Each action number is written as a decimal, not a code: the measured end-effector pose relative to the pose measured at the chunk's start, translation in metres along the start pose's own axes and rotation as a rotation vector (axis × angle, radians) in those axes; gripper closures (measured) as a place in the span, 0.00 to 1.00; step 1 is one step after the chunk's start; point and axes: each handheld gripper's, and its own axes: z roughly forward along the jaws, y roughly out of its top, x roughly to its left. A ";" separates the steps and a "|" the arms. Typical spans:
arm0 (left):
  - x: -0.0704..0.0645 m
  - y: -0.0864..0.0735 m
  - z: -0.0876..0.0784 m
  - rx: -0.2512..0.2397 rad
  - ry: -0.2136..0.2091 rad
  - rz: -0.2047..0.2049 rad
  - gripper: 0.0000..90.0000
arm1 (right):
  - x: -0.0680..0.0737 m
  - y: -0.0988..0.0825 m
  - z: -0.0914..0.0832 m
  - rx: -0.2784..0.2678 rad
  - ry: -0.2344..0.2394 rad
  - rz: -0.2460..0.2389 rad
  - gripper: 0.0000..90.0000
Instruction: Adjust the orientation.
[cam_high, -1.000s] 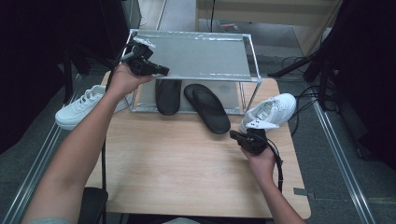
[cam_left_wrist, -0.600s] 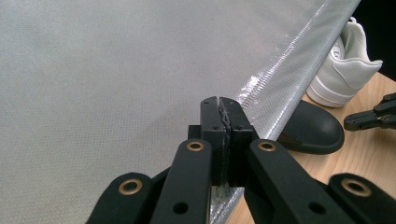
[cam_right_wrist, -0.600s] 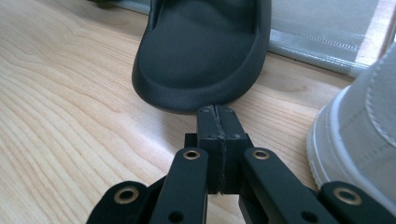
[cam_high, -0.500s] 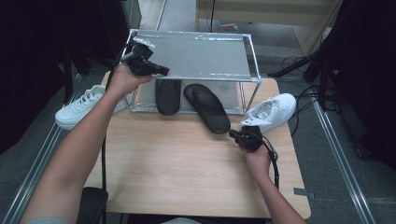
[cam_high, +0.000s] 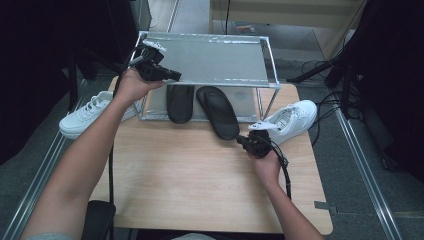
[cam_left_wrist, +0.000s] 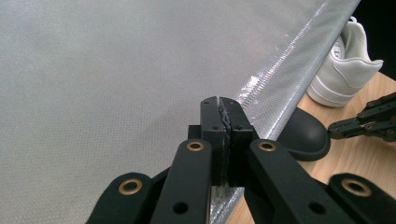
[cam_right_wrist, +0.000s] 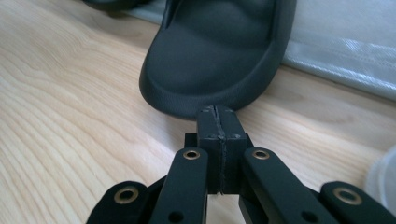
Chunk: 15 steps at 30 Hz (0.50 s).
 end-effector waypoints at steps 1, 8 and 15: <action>0.000 0.000 0.000 0.001 0.002 0.000 1.00 | 0.001 0.002 0.002 0.002 0.004 0.004 1.00; 0.000 0.000 0.000 0.001 0.000 0.000 1.00 | 0.009 0.010 0.018 -0.009 0.009 0.006 1.00; -0.001 0.000 0.000 0.000 0.003 0.008 1.00 | 0.016 0.021 0.035 -0.011 0.017 0.020 1.00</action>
